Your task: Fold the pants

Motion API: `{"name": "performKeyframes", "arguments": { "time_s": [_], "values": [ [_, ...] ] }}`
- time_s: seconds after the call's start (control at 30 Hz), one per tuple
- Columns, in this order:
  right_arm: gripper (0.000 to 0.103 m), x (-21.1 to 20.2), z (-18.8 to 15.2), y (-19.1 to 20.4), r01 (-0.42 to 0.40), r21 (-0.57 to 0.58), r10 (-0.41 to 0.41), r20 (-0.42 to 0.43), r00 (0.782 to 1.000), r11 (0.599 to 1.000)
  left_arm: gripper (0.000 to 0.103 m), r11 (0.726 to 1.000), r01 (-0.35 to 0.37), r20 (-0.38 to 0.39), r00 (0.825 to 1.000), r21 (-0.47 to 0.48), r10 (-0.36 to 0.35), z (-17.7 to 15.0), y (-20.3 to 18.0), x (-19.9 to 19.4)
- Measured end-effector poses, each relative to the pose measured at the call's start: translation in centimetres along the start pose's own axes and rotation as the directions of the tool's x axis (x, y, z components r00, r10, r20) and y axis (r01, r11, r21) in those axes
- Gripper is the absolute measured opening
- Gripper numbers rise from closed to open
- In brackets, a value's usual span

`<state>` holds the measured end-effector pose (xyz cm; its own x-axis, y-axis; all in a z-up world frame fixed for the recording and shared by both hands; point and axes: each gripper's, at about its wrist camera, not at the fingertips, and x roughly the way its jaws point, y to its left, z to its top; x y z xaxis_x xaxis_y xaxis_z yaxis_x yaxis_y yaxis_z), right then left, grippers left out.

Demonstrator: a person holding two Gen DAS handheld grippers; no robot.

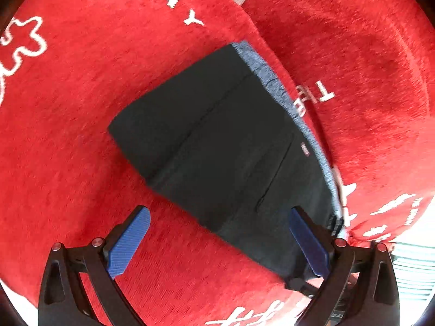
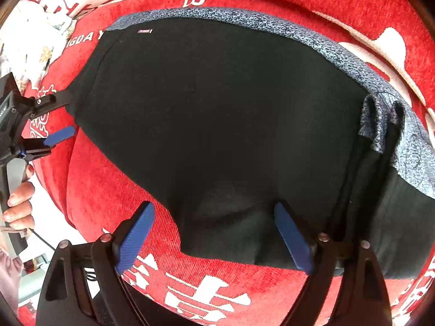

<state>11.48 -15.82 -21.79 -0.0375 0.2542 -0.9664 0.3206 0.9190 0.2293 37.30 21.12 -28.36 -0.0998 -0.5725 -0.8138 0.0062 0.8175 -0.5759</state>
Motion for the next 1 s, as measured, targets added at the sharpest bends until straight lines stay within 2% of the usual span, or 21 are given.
{"name": "performKeyframes", "arguments": {
  "time_s": [0.07,0.1,0.37,0.5,0.53,0.6,0.63,0.67,0.7,0.77,0.83,0.87,0.9,0.93,0.97,1.0],
  "values": [
    [0.093,0.1,0.0,0.1,-0.001,0.001,0.001,0.002,1.0,1.0,0.102,0.998,0.065,-0.003,0.998,0.003,-0.065,0.9,0.3,0.6],
    [0.093,0.1,-0.1,0.1,-0.001,0.0,0.001,0.003,1.0,1.0,0.102,0.997,0.073,-0.01,0.997,0.003,-0.073,1.1,0.3,0.9],
    [0.094,0.2,-0.3,0.2,-0.007,-0.006,0.007,0.016,1.0,1.0,0.102,0.999,0.032,0.03,0.999,0.018,-0.032,-0.7,-2.2,1.5],
    [0.094,0.1,-0.4,-0.1,-0.011,-0.002,0.011,0.018,1.0,1.0,0.102,0.992,0.06,0.084,0.994,0.112,-0.07,-1.6,-5.0,0.3],
    [0.094,0.0,-0.4,-0.1,-0.013,-0.001,0.013,0.018,1.0,1.0,0.102,0.988,0.05,0.093,0.994,0.144,-0.064,-1.8,-5.5,0.3],
    [0.094,-0.1,-0.4,-0.4,-0.019,0.003,0.019,0.019,1.0,1.0,0.102,0.991,-0.015,0.076,0.997,0.132,0.005,-1.5,-5.5,1.5],
    [0.094,-0.3,-0.4,-0.5,-0.023,0.004,0.023,0.023,0.999,1.0,0.095,0.992,-0.049,0.068,0.997,0.115,0.041,-1.4,-5.2,1.8],
    [0.094,-0.7,-0.4,-0.6,-0.029,0.007,0.029,0.031,0.999,1.0,0.074,0.988,-0.118,0.071,0.991,0.096,0.112,-1.3,-4.9,2.2],
    [0.094,-1.1,-0.3,-0.7,-0.032,0.007,0.032,0.038,0.999,0.999,0.064,0.977,-0.191,0.084,0.979,0.097,0.184,-1.2,-5.0,2.4],
    [0.094,-2.8,0.2,-1.0,-0.037,0.003,0.037,0.082,0.996,0.999,0.041,0.964,-0.241,0.129,0.966,0.112,0.226,-1.5,-5.1,1.3],
    [0.094,-4.5,1.0,-1.4,-0.051,0.001,0.051,0.114,0.992,0.999,0.037,0.921,-0.342,0.204,0.93,0.186,0.304,-2.4,-6.8,0.4],
    [0.094,-5.6,2.0,-1.7,-0.068,0.004,0.067,0.134,0.989,0.998,0.036,0.878,-0.411,0.254,0.901,0.246,0.351,-3.2,-8.1,0.3],
    [0.094,-6.3,2.8,-2.0,-0.085,0.006,0.083,0.142,0.986,0.996,0.036,0.788,-0.516,0.339,0.847,0.335,0.411,-4.6,-10.2,0.4],
    [0.094,-7.0,3.8,-2.1,-0.105,0.008,0.103,0.146,0.984,0.994,0.035,0.728,-0.571,0.39,0.812,0.38,0.434,-5.5,-11.1,0.4],
    [0.094,-7.7,5.0,-2.1,-0.125,0.006,0.122,0.15,0.981,0.992,0.035,0.644,-0.635,0.458,0.766,0.428,0.451,-6.7,-12.4,0.7],
    [0.094,-8.4,6.0,-1.9,-0.144,-0.001,0.143,0.154,0.978,0.99,0.035,0.542,-0.697,0.533,0.713,0.469,0.456,-8.2,-13.6,1.2]
  ]
}}
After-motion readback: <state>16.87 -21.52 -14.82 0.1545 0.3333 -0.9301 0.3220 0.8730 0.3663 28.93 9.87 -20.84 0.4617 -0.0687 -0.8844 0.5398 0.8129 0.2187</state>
